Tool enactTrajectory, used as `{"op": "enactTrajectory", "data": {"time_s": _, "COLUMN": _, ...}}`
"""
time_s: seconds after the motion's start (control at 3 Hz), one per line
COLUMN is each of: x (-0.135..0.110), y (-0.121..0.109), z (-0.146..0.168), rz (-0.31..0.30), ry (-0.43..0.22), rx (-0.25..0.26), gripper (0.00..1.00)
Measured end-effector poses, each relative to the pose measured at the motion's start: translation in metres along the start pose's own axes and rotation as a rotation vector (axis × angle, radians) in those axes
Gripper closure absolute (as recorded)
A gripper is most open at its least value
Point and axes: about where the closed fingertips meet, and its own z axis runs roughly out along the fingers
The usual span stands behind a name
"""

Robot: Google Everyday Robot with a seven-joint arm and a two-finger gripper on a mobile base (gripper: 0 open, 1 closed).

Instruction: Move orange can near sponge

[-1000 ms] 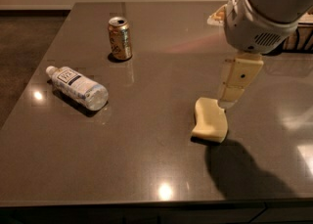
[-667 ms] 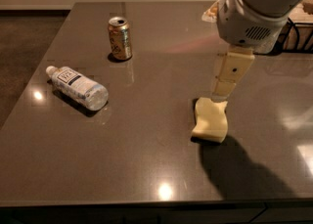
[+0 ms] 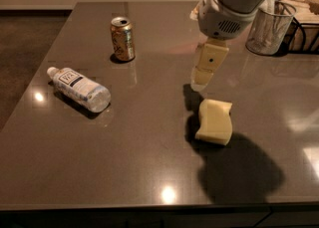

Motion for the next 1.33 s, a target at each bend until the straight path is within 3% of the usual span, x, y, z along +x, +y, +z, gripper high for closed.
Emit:
{"op": "enactTrajectory", "data": {"time_s": 0.33, "x": -0.013, "y": -0.026, "z": 0.028, "rz": 0.052, "ry": -0.03, "rx": 0.004, "gripper": 0.0}}
{"op": "enactTrajectory", "data": {"time_s": 1.33, "x": -0.105, "y": -0.101, "z": 0.101, "rz": 0.201, "ry": -0.222, "rx": 0.003, "gripper": 0.0}}
